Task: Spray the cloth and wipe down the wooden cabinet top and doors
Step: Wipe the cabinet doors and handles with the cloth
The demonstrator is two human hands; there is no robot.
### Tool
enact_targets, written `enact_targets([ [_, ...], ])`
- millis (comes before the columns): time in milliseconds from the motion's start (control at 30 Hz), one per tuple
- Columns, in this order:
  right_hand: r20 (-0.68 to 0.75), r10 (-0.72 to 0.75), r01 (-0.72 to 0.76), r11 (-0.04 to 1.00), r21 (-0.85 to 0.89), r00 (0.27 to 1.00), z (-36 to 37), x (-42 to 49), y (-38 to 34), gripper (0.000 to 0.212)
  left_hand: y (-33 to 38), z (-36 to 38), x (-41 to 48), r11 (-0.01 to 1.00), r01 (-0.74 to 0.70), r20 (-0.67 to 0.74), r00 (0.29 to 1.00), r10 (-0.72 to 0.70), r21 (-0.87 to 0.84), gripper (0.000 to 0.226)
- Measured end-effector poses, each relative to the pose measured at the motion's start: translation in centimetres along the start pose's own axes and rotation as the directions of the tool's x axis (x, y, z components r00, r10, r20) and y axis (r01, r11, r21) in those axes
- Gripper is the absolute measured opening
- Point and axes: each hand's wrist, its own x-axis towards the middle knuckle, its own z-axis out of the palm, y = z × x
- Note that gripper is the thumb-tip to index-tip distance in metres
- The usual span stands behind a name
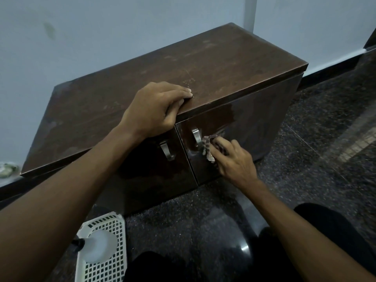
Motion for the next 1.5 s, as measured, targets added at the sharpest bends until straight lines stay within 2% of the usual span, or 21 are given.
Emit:
enact_targets([
  [200,-0.046,-0.129,0.127,0.991,-0.035,0.991,-0.9,2.6,0.7,0.049,-0.1,0.2,0.0,1.0,-0.01,-0.013,1.0,0.01,-0.007,0.027],
  [367,-0.026,-0.115,0.114,0.993,-0.016,0.993,-0.2,1.1,1.2,0.056,-0.3,0.3,0.0,1.0,-0.012,-0.039,0.999,0.012,-0.001,0.026],
  [467,-0.014,-0.173,0.172,0.982,-0.081,0.985,-0.3,1.4,1.9,0.056,-0.3,0.3,0.0,1.0,-0.009,-0.034,0.999,0.009,0.003,0.027],
  [600,-0.113,-0.193,0.174,0.972,-0.157,0.975,-1.2,2.7,2.1,0.05,-0.2,0.2,0.0,1.0,0.001,0.002,1.0,-0.001,0.002,0.029],
  [833,-0.06,0.017,-0.022,0.997,-0.078,0.998,0.9,0.3,-0.7,0.045,-0.1,0.1,0.0,1.0,0.001,-0.029,1.0,-0.001,0.007,0.028],
  [1100,-0.16,0.075,-0.082,0.996,-0.037,0.984,-0.8,2.8,-1.7,0.037,-0.1,0.1,0.1,1.0,-0.011,-0.029,1.0,0.012,0.021,0.027],
  [1200,-0.094,0.076,-0.078,0.997,-0.024,0.993,0.2,1.1,-1.5,0.039,0.0,0.2,0.0,1.0,-0.011,-0.036,0.999,0.012,0.02,0.027],
  [1333,-0.006,0.145,-0.145,0.989,-0.036,0.989,1.8,-1.6,-1.4,0.04,0.0,0.2,0.0,1.0,-0.004,-0.039,0.999,0.005,0.018,0.027],
  [1400,-0.06,0.264,-0.266,0.964,-0.027,0.963,1.5,-1.0,-1.4,0.035,0.1,0.2,0.0,1.0,-0.004,-0.041,0.999,0.004,0.017,0.027],
  [1500,-0.156,0.517,-0.518,0.855,0.039,0.842,0.4,1.2,-0.8,0.031,0.0,0.1,0.0,1.0,-0.009,-0.026,1.0,0.009,0.013,0.028],
])
